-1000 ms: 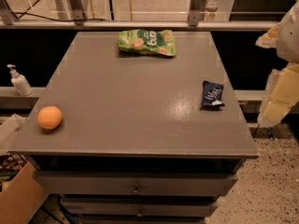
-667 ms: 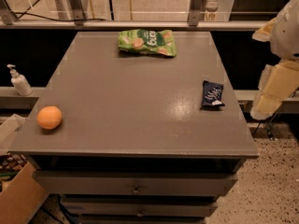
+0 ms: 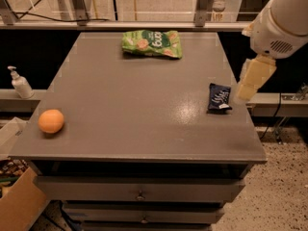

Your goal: Pick rxbar blueberry

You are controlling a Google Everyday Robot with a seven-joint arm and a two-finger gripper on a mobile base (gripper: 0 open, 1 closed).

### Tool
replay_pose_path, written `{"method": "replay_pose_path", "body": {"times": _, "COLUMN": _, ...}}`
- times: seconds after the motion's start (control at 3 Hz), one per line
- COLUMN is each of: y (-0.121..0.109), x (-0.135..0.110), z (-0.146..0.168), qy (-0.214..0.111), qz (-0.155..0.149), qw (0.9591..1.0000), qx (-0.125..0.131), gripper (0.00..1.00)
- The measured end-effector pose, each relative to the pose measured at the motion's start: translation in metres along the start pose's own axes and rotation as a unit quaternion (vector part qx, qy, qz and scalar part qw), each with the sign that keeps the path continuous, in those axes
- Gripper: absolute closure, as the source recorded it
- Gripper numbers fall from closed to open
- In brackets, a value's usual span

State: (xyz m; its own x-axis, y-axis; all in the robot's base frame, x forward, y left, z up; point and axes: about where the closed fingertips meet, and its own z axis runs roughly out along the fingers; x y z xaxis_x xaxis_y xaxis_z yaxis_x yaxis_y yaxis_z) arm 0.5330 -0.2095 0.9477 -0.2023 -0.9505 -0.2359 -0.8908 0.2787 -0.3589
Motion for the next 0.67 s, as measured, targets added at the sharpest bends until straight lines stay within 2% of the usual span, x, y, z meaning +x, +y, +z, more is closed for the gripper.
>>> {"method": "replay_pose_path", "body": {"times": 0.33, "y": -0.031, "x": 0.003, "z": 0.049, "qy": 0.001, "qz": 0.025, "qw": 0.9996, "qx": -0.013, "gripper": 0.0}}
{"method": "replay_pose_path", "body": {"times": 0.67, "y": -0.049, "x": 0.007, "z": 0.085, "qy": 0.007, "qz": 0.048, "qw": 0.9984, "qx": -0.029, "gripper": 0.0}}
